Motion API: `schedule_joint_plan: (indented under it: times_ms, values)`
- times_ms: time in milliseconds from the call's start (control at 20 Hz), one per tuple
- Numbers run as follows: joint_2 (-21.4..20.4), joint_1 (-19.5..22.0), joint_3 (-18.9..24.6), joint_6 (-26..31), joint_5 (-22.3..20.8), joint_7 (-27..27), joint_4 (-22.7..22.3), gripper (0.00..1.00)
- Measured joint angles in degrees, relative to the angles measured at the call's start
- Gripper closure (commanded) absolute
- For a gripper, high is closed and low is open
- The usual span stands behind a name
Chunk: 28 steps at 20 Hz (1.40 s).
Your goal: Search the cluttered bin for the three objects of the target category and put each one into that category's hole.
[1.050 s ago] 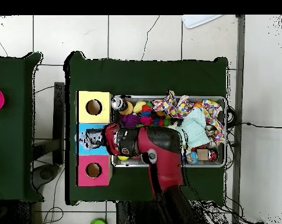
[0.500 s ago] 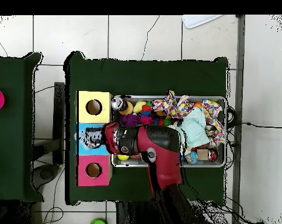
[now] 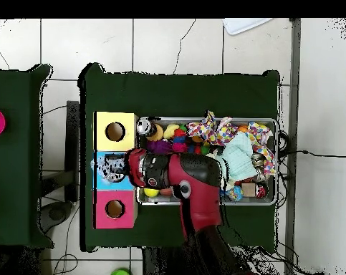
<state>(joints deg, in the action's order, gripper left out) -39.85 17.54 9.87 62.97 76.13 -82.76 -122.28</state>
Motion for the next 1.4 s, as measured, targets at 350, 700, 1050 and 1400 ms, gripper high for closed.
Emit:
schedule_joint_plan:
  times_ms: [350, 700, 1050, 1400]
  values:
    - [1.31, -2.04, 0.01, 0.0, 3.37, 0.0, 0.0, 1.0]
    - [3.09, -3.19, 0.02, 0.0, 4.38, 0.0, 0.01, 1.0]
    - [4.2, -3.33, 0.02, 0.0, 4.39, 0.0, -0.02, 1.0]
    - [4.77, -3.33, 0.02, 0.0, 4.39, 0.0, -0.05, 1.0]
